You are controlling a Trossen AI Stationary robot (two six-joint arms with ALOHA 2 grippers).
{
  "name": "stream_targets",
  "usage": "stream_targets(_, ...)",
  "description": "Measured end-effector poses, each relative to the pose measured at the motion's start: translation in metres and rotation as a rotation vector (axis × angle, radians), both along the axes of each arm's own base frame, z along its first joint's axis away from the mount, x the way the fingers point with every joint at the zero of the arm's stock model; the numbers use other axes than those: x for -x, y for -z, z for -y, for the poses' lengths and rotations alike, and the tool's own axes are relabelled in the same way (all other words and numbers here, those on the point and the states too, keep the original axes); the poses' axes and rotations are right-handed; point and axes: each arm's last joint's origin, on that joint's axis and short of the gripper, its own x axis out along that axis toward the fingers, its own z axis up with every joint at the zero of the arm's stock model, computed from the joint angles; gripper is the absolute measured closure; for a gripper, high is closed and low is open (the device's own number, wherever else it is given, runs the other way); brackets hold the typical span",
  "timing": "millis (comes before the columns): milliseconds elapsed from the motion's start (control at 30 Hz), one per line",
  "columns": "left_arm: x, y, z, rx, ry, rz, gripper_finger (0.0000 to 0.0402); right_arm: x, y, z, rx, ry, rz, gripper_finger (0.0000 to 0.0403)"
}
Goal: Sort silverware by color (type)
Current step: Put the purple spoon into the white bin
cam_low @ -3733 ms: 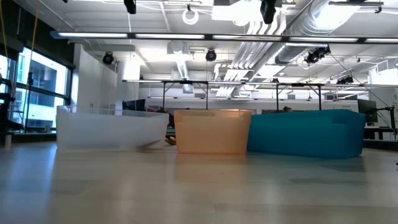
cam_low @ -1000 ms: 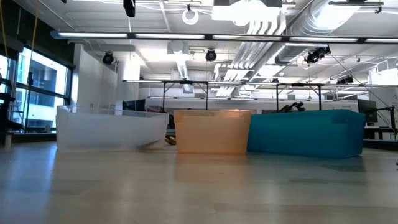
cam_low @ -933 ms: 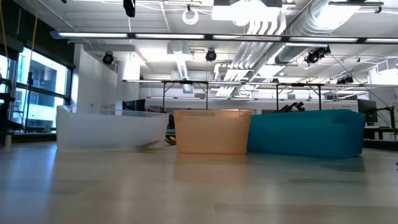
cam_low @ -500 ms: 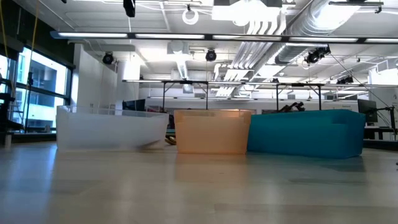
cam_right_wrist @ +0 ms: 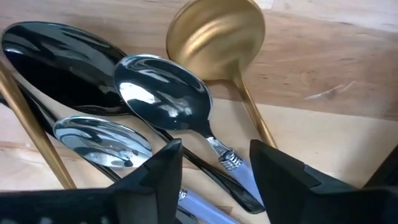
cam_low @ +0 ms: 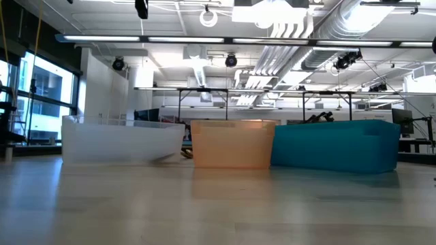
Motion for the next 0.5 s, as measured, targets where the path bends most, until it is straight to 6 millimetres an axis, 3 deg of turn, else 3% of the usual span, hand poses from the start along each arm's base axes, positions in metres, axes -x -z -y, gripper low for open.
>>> stream_targets(500,0.0,0.0,0.0001,0.0,0.001,0.0,0.0401,-0.001,-0.0016,-0.001,-0.021,-0.015,0.025,0.0247)
